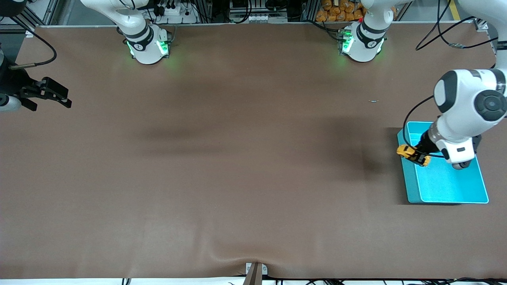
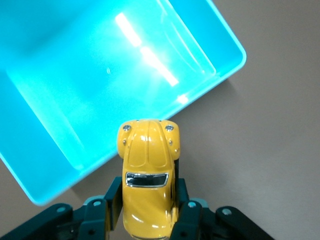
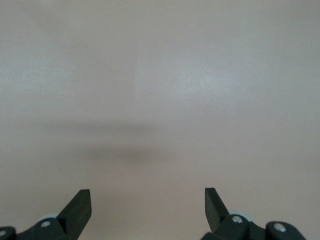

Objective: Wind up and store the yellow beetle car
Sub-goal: 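Lift the car with the left gripper and carry it over the box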

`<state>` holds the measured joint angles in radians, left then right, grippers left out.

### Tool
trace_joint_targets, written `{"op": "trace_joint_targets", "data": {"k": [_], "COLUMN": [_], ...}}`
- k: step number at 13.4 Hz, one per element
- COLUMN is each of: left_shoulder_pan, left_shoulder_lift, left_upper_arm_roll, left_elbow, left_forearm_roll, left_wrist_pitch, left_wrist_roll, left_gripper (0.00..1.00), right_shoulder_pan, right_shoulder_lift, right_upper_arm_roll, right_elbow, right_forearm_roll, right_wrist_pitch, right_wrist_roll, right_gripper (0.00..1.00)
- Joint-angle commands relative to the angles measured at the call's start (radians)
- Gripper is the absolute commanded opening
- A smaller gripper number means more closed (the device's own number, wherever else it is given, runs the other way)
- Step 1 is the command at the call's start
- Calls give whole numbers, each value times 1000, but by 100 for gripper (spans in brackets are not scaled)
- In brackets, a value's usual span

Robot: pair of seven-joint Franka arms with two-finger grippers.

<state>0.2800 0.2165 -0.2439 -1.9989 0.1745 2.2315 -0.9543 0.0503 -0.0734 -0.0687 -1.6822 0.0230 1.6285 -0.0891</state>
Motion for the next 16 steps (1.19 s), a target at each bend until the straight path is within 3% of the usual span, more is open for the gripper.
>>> {"op": "trace_joint_targets", "data": {"k": [1, 9, 12, 16], "left_shoulder_pan": [34, 137, 142, 145], "left_shoulder_lift": [27, 164, 199, 242], "left_upper_arm_roll": [-8, -8, -8, -8], "left_elbow": [60, 250, 267, 269], "left_forearm_roll": [20, 25, 100, 160], "left_wrist_pitch": [-42, -130, -153, -159], "left_wrist_roll": [184, 648, 820, 907], "left_gripper": [0, 0, 0, 0], "right_shoulder_pan": [6, 6, 8, 6], "right_shoulder_lift": [1, 1, 1, 1], "right_upper_arm_roll": [1, 1, 1, 1], "right_elbow": [7, 12, 15, 15], "right_forearm_roll": [2, 2, 0, 0], "right_wrist_pitch": [1, 1, 2, 1], "right_wrist_roll": [15, 15, 15, 15], "right_gripper": [100, 100, 100, 100]}}
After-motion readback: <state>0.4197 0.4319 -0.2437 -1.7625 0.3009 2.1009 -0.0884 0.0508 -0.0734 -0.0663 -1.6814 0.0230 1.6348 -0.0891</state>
